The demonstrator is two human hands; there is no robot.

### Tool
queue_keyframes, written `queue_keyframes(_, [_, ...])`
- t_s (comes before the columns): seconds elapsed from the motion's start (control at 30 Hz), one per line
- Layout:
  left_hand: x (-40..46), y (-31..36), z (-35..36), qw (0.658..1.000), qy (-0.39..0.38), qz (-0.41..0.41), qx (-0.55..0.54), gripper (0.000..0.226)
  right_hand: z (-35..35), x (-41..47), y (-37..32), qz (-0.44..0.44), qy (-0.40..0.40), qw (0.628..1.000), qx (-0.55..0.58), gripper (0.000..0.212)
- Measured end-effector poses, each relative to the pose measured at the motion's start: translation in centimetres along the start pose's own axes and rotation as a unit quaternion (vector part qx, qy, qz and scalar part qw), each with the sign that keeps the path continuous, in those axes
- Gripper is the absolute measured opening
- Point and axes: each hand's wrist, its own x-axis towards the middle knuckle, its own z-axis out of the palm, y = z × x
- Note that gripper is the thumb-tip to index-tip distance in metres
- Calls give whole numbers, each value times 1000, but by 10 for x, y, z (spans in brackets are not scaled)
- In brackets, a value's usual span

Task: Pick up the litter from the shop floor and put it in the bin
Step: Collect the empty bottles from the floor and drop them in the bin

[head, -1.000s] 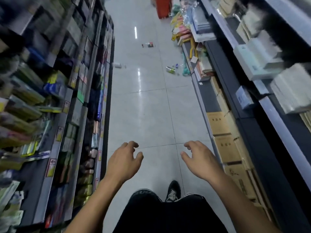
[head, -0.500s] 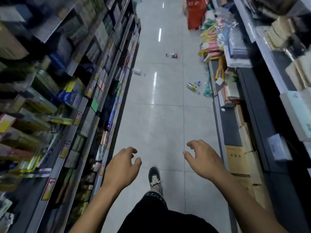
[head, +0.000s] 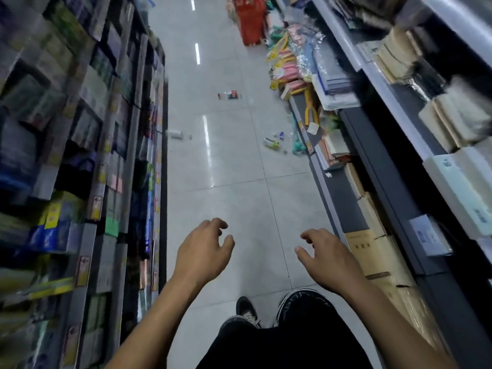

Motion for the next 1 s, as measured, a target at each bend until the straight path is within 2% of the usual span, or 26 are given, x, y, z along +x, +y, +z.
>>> queue_keyframes(0.23, [109,38,-6,999,-17,46,24,36,-26,80,15,41,13,999,31,44])
queue_keyframes(0.5, [228,87,-19,999,-11,36,38,35,-80,210,25,26,8,998,51,44])
queue_keyframes(0.73, [300,98,-31,999,1,-35,20,36,-132,329,11,-33,-18,999,23,47])
queue_keyframes(1.0, [377,74,-51,993,9,-119,-15,36,-159,451,-33,-83,-57,995,-4,45])
